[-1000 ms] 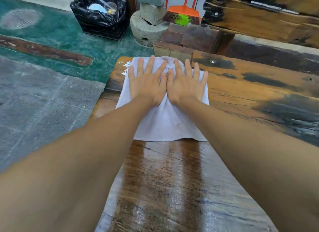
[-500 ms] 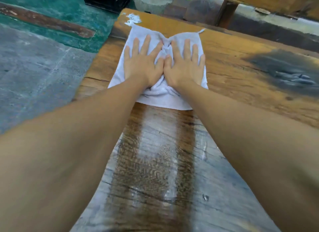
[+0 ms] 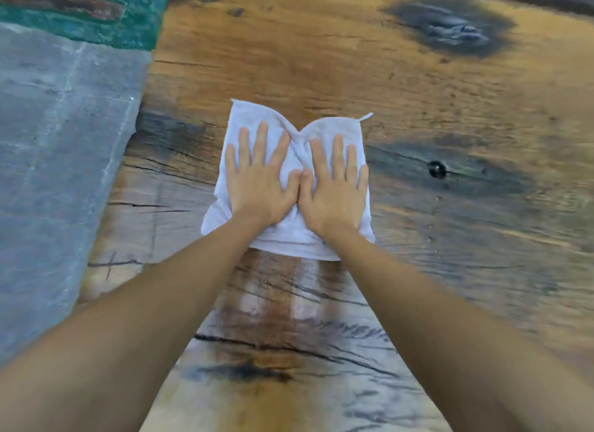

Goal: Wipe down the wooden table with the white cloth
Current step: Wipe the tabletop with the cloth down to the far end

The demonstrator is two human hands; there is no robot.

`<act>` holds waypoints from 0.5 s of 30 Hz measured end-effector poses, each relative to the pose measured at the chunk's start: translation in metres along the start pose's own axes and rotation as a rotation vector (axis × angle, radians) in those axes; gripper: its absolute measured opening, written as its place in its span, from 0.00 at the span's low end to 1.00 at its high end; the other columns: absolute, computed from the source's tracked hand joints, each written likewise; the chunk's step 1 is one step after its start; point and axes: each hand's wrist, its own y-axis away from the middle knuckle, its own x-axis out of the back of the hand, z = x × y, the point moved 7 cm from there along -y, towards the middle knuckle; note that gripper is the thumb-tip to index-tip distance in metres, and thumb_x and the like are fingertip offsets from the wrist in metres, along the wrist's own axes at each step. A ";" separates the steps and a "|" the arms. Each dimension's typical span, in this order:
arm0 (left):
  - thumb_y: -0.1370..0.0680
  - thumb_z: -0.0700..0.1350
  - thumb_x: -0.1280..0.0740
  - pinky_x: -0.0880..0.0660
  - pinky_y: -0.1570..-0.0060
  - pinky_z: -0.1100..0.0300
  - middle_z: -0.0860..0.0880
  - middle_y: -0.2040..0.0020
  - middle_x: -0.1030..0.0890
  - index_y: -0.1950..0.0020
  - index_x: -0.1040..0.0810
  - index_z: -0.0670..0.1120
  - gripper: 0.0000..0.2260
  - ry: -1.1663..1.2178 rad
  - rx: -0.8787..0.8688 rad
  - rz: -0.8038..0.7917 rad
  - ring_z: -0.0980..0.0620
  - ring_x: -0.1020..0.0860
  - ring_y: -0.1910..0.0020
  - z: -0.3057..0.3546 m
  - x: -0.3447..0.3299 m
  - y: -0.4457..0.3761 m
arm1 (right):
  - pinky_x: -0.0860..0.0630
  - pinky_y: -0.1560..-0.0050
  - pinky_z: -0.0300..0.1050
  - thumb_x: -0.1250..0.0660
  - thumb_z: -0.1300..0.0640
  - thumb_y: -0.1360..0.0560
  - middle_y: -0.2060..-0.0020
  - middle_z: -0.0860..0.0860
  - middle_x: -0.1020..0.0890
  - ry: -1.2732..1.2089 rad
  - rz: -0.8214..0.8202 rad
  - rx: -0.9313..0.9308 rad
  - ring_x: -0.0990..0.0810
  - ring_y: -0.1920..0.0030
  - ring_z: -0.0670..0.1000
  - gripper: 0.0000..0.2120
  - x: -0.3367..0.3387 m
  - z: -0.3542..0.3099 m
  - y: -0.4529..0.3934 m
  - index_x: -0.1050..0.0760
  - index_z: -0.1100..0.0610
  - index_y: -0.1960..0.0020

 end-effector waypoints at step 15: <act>0.22 0.65 0.45 0.49 0.22 0.38 0.48 0.16 0.50 0.18 0.48 0.59 0.33 0.006 -0.118 -0.040 0.41 0.53 0.17 0.022 -0.035 0.254 | 0.46 0.21 0.61 0.44 0.39 0.19 0.17 0.50 0.48 0.000 0.033 -0.347 0.49 0.18 0.56 0.31 0.007 0.052 0.298 0.48 0.41 0.18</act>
